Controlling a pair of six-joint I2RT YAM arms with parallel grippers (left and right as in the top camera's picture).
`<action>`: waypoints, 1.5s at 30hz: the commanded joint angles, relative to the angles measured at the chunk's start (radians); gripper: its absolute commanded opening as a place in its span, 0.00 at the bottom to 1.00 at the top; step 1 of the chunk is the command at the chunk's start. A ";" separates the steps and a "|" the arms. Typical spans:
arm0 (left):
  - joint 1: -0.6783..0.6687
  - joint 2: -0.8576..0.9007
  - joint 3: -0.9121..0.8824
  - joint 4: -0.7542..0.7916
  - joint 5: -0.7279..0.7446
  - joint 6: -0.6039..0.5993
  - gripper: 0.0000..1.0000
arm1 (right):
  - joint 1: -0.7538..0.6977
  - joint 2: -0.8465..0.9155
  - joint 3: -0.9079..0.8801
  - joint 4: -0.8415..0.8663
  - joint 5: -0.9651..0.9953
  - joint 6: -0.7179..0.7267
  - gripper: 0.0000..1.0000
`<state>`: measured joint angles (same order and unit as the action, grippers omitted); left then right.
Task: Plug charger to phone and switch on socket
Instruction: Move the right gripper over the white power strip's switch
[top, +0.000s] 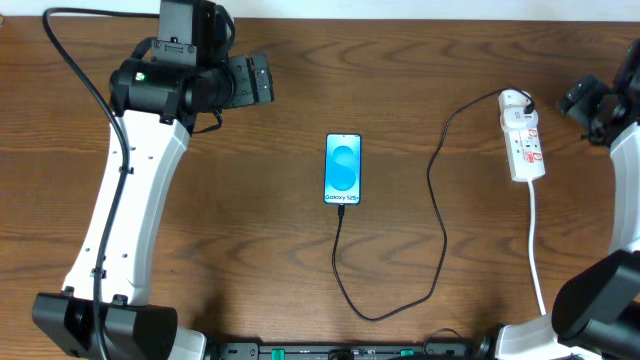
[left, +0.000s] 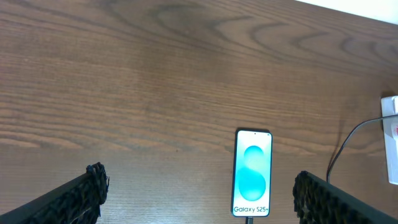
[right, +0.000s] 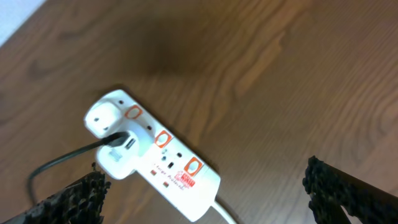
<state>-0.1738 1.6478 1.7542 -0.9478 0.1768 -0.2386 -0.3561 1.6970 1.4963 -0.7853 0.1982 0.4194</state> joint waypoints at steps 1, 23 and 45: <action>0.005 0.005 -0.006 -0.006 -0.010 0.005 0.97 | -0.013 0.048 -0.034 0.005 -0.057 0.014 0.99; 0.005 0.005 -0.006 -0.006 -0.010 0.005 0.97 | -0.085 0.427 0.080 0.019 -0.245 0.076 0.99; 0.005 0.005 -0.006 -0.006 -0.010 0.005 0.97 | -0.085 0.443 0.077 0.050 -0.258 0.118 0.99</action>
<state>-0.1738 1.6478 1.7542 -0.9474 0.1768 -0.2386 -0.4419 2.1273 1.5608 -0.7326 -0.0494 0.5236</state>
